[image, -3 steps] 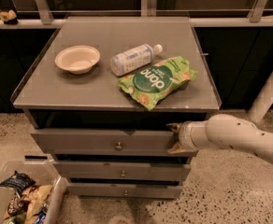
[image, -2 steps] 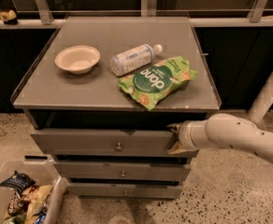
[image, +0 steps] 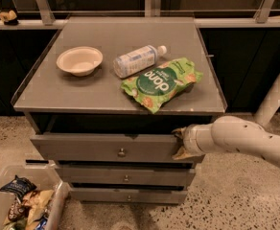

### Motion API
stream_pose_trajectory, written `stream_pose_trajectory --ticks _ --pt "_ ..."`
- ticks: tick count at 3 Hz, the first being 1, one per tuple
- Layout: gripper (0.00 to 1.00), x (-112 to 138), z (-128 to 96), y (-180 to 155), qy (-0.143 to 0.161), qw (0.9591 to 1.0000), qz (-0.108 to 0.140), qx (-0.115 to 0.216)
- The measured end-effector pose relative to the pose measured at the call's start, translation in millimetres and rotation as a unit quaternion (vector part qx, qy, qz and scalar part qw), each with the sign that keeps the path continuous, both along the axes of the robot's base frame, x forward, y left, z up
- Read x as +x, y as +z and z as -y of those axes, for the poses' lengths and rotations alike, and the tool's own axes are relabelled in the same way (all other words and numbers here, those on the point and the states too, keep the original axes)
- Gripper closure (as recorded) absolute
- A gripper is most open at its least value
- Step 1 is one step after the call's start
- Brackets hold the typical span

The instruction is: Open top drawer

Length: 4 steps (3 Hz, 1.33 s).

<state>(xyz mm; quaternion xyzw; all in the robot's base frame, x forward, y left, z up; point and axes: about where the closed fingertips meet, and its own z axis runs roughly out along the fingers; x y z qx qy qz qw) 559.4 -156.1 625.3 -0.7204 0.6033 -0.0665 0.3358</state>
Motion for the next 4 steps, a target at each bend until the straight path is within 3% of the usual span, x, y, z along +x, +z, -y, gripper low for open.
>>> stream_pose_trajectory --ticks 1,4 --pt "1.0 -8 1 12 0.008 0.9997 0.022 -0.011" --pt "1.0 -32 -1 10 0.006 0.9996 0.026 -0.013"
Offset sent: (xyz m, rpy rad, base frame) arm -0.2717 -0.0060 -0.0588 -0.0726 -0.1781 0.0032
